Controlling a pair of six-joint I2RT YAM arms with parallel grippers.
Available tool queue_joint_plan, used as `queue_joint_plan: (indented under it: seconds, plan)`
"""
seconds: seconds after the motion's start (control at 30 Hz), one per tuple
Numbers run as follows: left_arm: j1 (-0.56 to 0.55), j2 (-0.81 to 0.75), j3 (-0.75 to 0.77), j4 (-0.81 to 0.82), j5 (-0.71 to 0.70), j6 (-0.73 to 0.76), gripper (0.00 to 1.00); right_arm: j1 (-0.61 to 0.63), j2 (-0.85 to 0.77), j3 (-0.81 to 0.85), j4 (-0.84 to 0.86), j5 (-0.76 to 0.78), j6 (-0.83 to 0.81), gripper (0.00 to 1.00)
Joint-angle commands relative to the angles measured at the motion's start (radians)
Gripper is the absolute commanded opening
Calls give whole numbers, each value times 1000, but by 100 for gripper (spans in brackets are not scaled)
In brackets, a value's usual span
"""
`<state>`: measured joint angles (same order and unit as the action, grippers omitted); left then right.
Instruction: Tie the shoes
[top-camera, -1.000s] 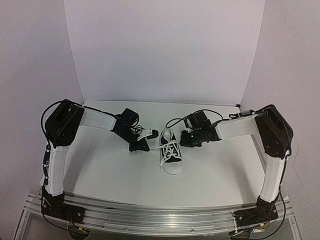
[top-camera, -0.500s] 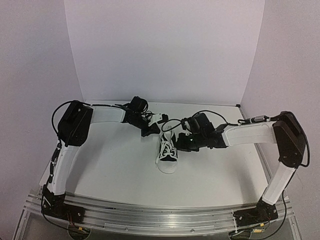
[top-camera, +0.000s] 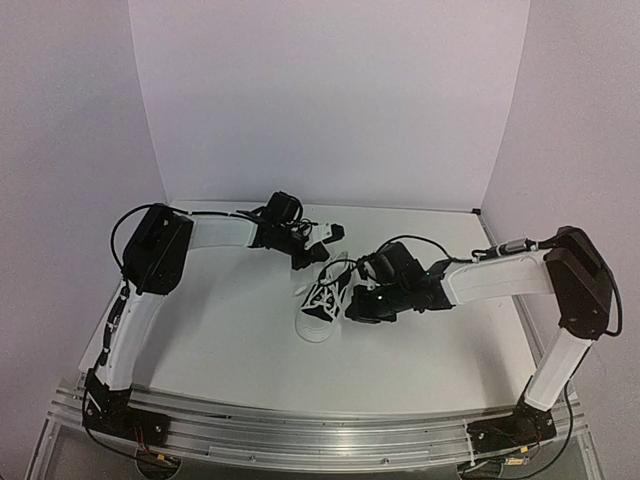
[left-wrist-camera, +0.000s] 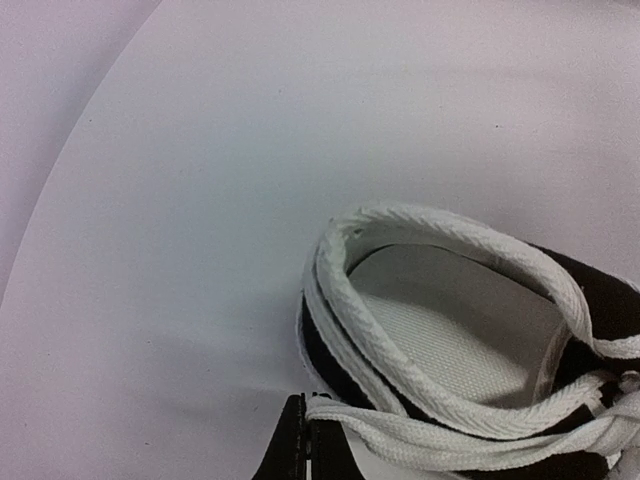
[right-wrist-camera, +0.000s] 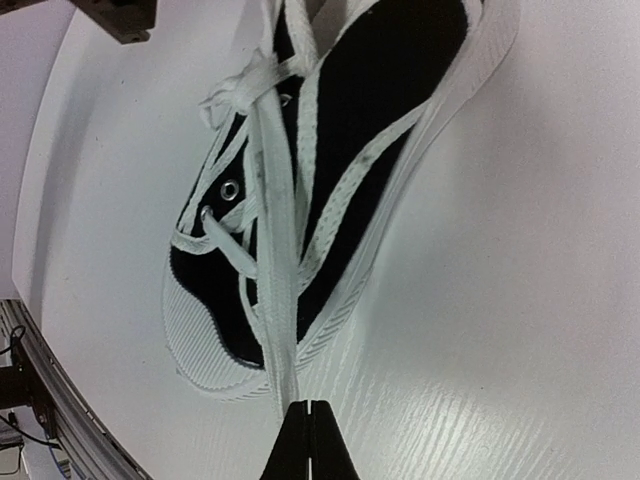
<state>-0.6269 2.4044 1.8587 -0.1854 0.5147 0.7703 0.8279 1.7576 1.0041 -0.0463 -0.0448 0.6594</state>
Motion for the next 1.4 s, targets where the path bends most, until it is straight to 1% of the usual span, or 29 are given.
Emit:
queue_joint_plan:
  seconds: [0.0,0.2,0.67,0.8,0.83,0.87,0.93,1.0,1.03,1.07,1.17,1.27,1.37]
  plan:
    - [-5,36,53,94,-48,-42,0,20,13,16,-12,-45,10,0]
    - [-7,60,37,106,-91,-61,0,21,15,-49,-12,-39,26,0]
    - [-16,67,9,115,-116,-67,0,21,48,-60,-11,-49,9,0]
    - [-17,59,15,89,-84,-69,0,21,48,-38,-12,-29,-14,0]
    - [-17,54,19,72,-66,-71,0,21,46,-22,-12,-18,-25,1]
    - [-19,46,26,60,-52,-73,0,20,43,-6,-12,-3,-35,5]
    - [-19,33,46,25,-28,-78,6,14,39,20,-12,11,-55,12]
    - [-17,19,71,-17,-13,-77,14,0,39,37,-12,14,-54,27]
    - [-17,14,87,-37,-2,-76,19,-10,39,45,-11,14,-51,33]
    - [-17,9,96,-52,6,-71,24,-18,36,52,-12,14,-50,35]
    - [-15,-14,115,-92,21,-64,38,-41,17,71,-11,18,-68,36]
    - [-6,-31,146,-130,12,-59,47,-82,-18,66,-12,13,-73,37]
    - [8,-47,156,-149,-25,-39,56,-118,-46,62,-11,47,-75,41]
